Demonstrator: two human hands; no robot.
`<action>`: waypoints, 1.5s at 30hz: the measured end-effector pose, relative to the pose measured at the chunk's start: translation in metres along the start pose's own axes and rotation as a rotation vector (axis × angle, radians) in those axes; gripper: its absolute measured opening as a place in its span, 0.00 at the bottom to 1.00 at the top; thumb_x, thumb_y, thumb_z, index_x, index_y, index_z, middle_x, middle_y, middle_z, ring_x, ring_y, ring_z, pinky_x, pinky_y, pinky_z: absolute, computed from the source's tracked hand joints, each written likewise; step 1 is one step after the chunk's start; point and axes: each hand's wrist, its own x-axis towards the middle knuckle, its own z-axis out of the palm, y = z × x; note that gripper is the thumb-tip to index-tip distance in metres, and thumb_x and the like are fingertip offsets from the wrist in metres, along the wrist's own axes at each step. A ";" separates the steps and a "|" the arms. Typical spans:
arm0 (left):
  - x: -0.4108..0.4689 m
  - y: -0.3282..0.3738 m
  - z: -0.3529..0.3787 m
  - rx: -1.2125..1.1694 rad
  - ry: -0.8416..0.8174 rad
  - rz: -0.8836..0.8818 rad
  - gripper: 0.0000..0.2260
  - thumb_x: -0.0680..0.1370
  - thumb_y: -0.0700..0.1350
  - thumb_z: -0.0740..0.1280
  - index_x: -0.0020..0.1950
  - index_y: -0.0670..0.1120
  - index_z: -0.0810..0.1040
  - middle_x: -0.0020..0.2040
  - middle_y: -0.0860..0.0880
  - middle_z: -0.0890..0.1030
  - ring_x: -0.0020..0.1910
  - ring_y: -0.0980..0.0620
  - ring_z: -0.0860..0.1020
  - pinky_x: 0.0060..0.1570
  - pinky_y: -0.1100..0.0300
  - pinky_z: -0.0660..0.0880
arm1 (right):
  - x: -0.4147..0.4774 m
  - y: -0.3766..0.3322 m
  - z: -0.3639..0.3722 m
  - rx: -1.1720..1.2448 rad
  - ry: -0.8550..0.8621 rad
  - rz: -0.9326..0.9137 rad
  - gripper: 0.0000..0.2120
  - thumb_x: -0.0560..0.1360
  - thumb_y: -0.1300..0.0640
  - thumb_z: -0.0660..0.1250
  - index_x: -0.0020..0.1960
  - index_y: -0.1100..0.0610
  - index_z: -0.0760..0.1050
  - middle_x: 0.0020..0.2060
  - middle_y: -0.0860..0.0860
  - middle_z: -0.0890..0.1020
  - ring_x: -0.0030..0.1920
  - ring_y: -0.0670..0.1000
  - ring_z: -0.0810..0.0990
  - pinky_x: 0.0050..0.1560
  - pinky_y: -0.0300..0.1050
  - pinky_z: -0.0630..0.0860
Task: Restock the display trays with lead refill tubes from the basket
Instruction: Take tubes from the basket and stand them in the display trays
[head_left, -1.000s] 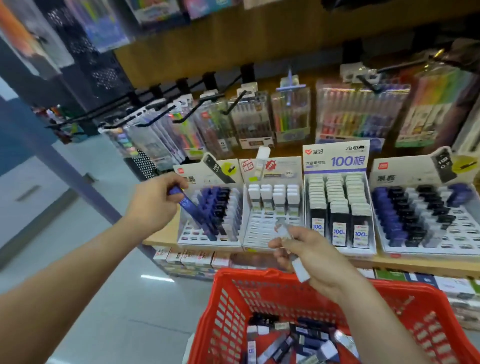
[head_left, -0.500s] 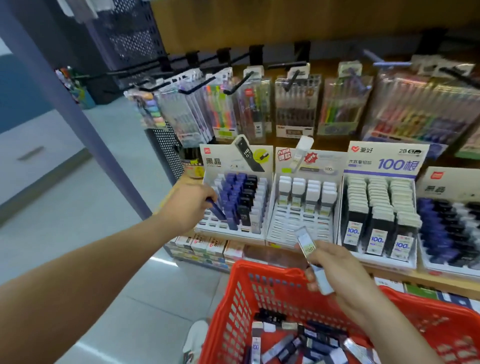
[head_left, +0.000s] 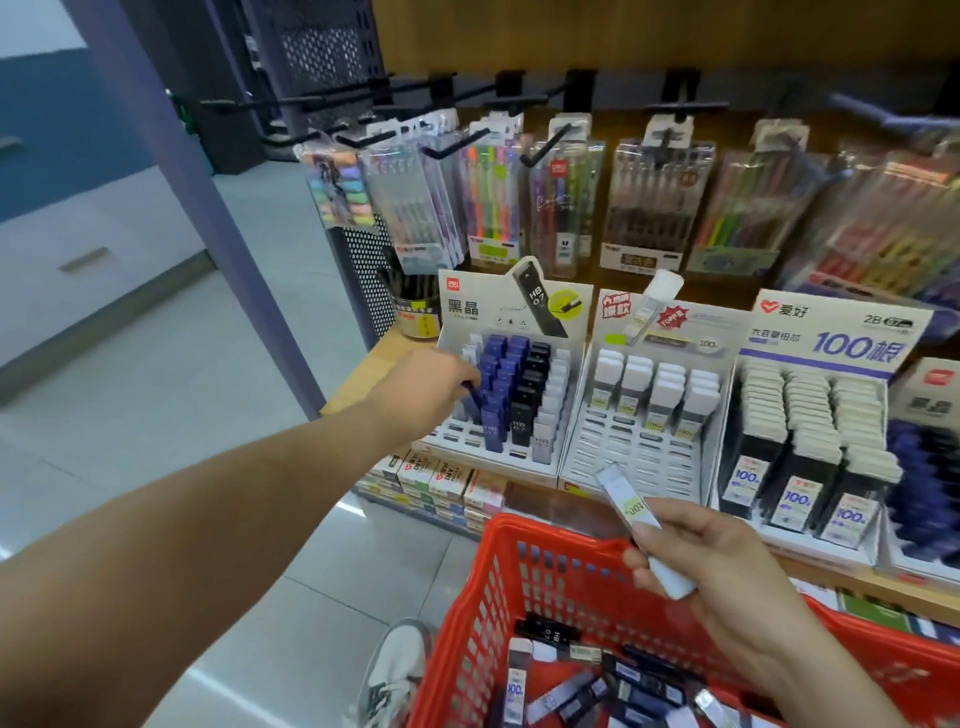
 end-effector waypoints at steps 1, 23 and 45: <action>0.002 0.001 0.000 0.010 -0.006 0.011 0.07 0.78 0.40 0.63 0.50 0.48 0.81 0.45 0.48 0.82 0.46 0.46 0.78 0.48 0.53 0.75 | 0.000 -0.001 0.000 -0.016 0.011 -0.008 0.11 0.71 0.67 0.72 0.53 0.64 0.79 0.37 0.58 0.85 0.34 0.53 0.84 0.30 0.39 0.79; 0.021 0.014 0.003 -0.014 0.029 -0.130 0.11 0.78 0.38 0.63 0.53 0.46 0.83 0.50 0.46 0.83 0.50 0.46 0.78 0.52 0.53 0.75 | -0.005 -0.016 0.011 0.195 -0.013 -0.114 0.08 0.76 0.66 0.66 0.55 0.61 0.78 0.45 0.58 0.85 0.42 0.59 0.86 0.37 0.46 0.82; 0.048 0.113 -0.015 -0.691 0.128 -0.216 0.03 0.75 0.39 0.70 0.46 0.44 0.83 0.36 0.47 0.83 0.38 0.49 0.82 0.48 0.51 0.80 | 0.026 0.035 -0.031 -1.326 0.232 -0.470 0.25 0.79 0.54 0.62 0.75 0.49 0.63 0.75 0.48 0.64 0.74 0.52 0.60 0.71 0.52 0.67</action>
